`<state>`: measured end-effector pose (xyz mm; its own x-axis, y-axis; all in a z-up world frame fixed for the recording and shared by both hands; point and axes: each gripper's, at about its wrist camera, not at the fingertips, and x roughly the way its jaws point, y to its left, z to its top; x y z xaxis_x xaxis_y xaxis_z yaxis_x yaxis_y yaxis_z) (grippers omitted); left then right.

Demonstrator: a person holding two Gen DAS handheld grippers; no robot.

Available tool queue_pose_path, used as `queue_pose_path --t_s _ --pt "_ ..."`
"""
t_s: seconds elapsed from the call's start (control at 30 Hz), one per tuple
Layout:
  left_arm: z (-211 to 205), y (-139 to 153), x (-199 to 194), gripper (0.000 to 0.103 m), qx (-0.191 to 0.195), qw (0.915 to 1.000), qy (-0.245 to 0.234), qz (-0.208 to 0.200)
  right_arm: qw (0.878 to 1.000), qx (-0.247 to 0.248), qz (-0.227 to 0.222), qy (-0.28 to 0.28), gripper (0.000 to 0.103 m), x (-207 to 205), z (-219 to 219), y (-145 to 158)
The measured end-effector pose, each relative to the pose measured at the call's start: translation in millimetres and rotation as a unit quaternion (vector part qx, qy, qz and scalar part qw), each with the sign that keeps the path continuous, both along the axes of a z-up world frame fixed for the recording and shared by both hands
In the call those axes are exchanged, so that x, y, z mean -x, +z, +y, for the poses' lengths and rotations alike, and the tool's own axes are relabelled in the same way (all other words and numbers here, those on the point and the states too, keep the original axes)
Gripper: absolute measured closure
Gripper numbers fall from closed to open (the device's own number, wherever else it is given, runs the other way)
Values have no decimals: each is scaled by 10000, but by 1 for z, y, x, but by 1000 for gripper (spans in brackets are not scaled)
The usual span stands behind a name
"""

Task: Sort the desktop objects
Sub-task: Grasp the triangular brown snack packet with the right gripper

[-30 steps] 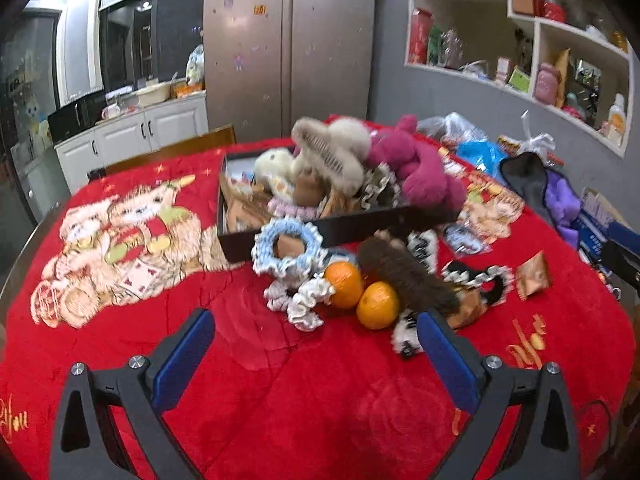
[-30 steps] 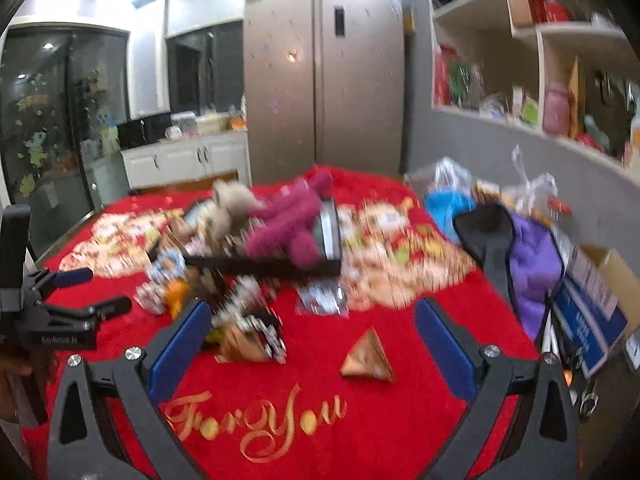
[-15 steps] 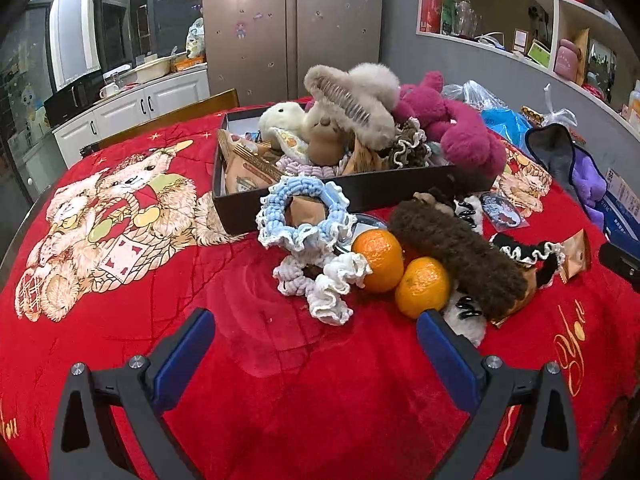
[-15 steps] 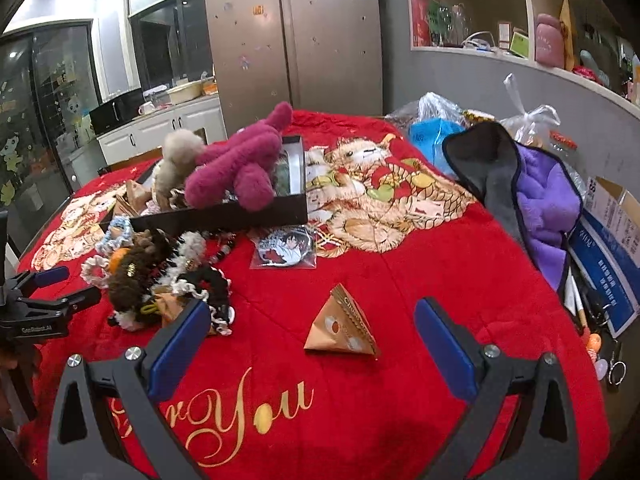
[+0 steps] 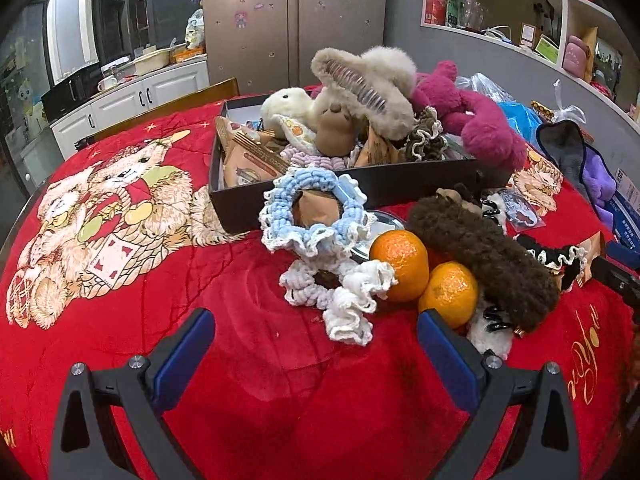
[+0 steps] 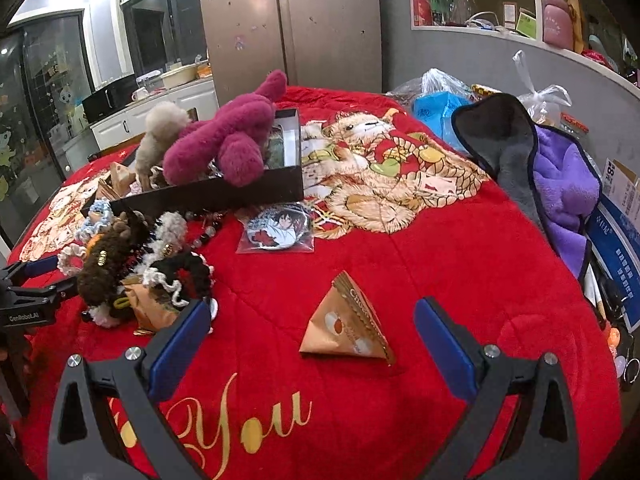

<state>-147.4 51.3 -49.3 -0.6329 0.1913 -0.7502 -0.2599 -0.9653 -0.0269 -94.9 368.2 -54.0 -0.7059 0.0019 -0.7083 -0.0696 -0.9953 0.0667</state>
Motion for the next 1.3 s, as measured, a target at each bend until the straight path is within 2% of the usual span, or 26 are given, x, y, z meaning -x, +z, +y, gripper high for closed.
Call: queue_pose_path --t_s 0.4,0.47,0.67,0.73,0.8,0.97,1.03,1.13,1.2,1.3 --pt "0 -1 3 0 -80 10000 -37 26 9998 25 -83 -166 2 10 4 -10" --pt "-1 -1 3 0 -84 10000 -43 8 9999 5 -87 -95 7 11 1 -10" --pt "-1 1 1 0 -127 9999 -73 66 9997 -52 -226 -123 41 15 -1 -15" --pt "-1 1 1 9 -187 9998 -95 39 9997 -55 -226 -110 55 14 -1 -15" --pt "-1 1 1 17 -201 9997 -105 12 9997 -83 -217 -109 59 14 -2 -15" --pt "3 -1 0 42 -142 9997 -191 -49 9997 -129 -202 -41 62 14 -6 -14" --pt "4 1 -2 63 -175 9995 -257 -14 9997 -111 -194 -36 62 13 -6 -14" --pt "6 3 -5 77 -162 9994 -307 19 9998 -52 -180 -39 63 13 -4 -14" --pt "7 3 -6 84 -191 9993 -321 7 9998 -58 -168 -37 63 13 -4 -14" --pt "7 5 -8 84 -193 9993 -320 48 9999 -58 -109 -11 65 12 -4 -13"
